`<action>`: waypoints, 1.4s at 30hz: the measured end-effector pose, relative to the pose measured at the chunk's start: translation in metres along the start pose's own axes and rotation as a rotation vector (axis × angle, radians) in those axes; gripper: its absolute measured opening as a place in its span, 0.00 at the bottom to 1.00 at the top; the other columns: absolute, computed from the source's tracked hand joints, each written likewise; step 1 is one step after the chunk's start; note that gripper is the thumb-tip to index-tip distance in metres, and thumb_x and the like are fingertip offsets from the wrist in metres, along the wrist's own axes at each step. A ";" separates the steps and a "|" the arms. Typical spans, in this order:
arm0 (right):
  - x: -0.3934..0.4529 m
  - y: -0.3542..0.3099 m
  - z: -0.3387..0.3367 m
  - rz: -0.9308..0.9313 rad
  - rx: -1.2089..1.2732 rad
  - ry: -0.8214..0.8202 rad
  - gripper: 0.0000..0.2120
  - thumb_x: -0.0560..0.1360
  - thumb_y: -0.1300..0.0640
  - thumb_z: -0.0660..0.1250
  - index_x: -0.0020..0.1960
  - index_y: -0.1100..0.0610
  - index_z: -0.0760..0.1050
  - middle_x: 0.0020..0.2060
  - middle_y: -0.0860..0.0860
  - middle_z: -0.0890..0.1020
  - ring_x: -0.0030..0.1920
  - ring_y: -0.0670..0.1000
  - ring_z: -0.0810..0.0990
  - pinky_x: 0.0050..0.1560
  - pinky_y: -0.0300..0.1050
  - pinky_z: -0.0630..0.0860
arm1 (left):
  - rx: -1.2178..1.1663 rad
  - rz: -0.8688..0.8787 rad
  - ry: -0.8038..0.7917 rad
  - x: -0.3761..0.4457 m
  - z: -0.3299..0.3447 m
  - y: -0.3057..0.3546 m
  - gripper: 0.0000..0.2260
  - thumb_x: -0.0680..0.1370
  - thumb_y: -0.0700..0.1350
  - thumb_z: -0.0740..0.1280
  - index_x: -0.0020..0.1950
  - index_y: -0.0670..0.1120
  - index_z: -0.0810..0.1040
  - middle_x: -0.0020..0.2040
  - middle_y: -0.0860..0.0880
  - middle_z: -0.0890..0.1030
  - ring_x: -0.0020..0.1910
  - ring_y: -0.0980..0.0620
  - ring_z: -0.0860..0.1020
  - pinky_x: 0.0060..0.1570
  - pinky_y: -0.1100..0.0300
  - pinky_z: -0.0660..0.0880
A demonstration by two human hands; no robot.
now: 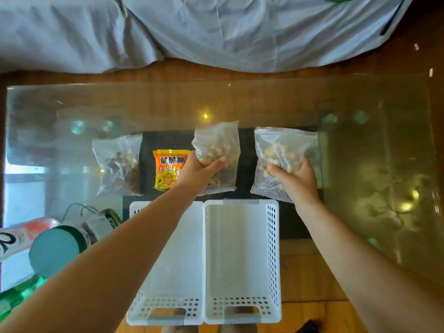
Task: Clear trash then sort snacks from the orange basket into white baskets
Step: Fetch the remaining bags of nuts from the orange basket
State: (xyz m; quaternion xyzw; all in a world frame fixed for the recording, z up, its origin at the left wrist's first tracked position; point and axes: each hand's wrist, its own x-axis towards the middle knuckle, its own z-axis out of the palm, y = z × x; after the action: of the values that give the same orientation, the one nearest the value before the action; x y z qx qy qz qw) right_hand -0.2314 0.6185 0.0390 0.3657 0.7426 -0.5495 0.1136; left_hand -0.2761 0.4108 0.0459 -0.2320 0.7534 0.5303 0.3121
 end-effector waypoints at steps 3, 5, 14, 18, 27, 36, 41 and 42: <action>0.020 0.020 0.009 0.059 -0.023 -0.034 0.24 0.66 0.50 0.75 0.56 0.45 0.66 0.47 0.43 0.74 0.50 0.47 0.74 0.48 0.43 0.75 | 0.046 -0.084 0.003 0.020 0.011 -0.017 0.28 0.72 0.57 0.69 0.67 0.47 0.66 0.57 0.47 0.77 0.54 0.49 0.76 0.49 0.57 0.73; 0.028 0.029 0.012 0.103 -0.028 -0.031 0.26 0.65 0.50 0.76 0.59 0.47 0.68 0.50 0.45 0.75 0.51 0.47 0.74 0.53 0.48 0.76 | 0.057 -0.124 0.002 0.026 0.017 -0.026 0.28 0.72 0.57 0.69 0.68 0.47 0.66 0.56 0.48 0.77 0.52 0.51 0.75 0.47 0.57 0.72; 0.042 0.040 0.021 0.188 -0.058 -0.078 0.30 0.65 0.50 0.76 0.64 0.50 0.68 0.54 0.46 0.75 0.53 0.48 0.74 0.47 0.43 0.71 | 0.218 -0.130 -0.048 0.036 0.028 -0.031 0.28 0.74 0.57 0.67 0.69 0.46 0.64 0.56 0.49 0.75 0.52 0.50 0.75 0.47 0.58 0.71; 0.042 0.041 0.021 0.233 -0.048 -0.118 0.30 0.66 0.51 0.75 0.65 0.50 0.67 0.56 0.48 0.75 0.55 0.50 0.75 0.42 0.40 0.70 | 0.339 -0.117 -0.022 0.037 0.031 -0.028 0.27 0.74 0.59 0.65 0.69 0.46 0.67 0.64 0.45 0.70 0.57 0.52 0.68 0.57 0.55 0.67; 0.033 0.027 0.001 0.163 -0.127 -0.158 0.31 0.69 0.53 0.73 0.68 0.51 0.65 0.61 0.51 0.75 0.59 0.51 0.74 0.44 0.38 0.71 | 0.012 -0.217 -0.022 0.017 0.023 -0.012 0.27 0.75 0.45 0.69 0.70 0.39 0.64 0.67 0.40 0.73 0.64 0.41 0.73 0.64 0.50 0.71; -0.029 -0.022 -0.001 0.102 -0.209 -0.227 0.33 0.69 0.56 0.72 0.71 0.50 0.64 0.69 0.52 0.66 0.67 0.53 0.68 0.63 0.47 0.69 | -0.138 -0.216 0.004 -0.063 -0.007 -0.001 0.22 0.78 0.44 0.64 0.71 0.44 0.66 0.65 0.45 0.72 0.63 0.47 0.71 0.60 0.54 0.69; -0.104 -0.041 0.010 0.152 -0.182 -0.428 0.21 0.73 0.59 0.68 0.65 0.52 0.71 0.58 0.50 0.76 0.55 0.48 0.75 0.46 0.39 0.71 | -0.447 -0.292 0.038 -0.144 -0.042 -0.028 0.12 0.79 0.40 0.61 0.61 0.43 0.75 0.45 0.49 0.81 0.44 0.52 0.78 0.47 0.58 0.72; -0.120 -0.042 0.016 0.158 -0.201 -0.458 0.18 0.74 0.60 0.67 0.62 0.52 0.73 0.56 0.51 0.78 0.54 0.49 0.77 0.46 0.39 0.72 | -0.484 -0.308 0.066 -0.161 -0.051 -0.039 0.11 0.79 0.40 0.61 0.60 0.45 0.75 0.44 0.49 0.81 0.42 0.53 0.79 0.45 0.59 0.73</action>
State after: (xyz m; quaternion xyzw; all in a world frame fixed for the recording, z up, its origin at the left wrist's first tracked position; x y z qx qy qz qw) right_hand -0.1786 0.5488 0.1326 0.2757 0.7175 -0.5307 0.3571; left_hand -0.1486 0.3530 0.1486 -0.4286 0.5706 0.6332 0.2996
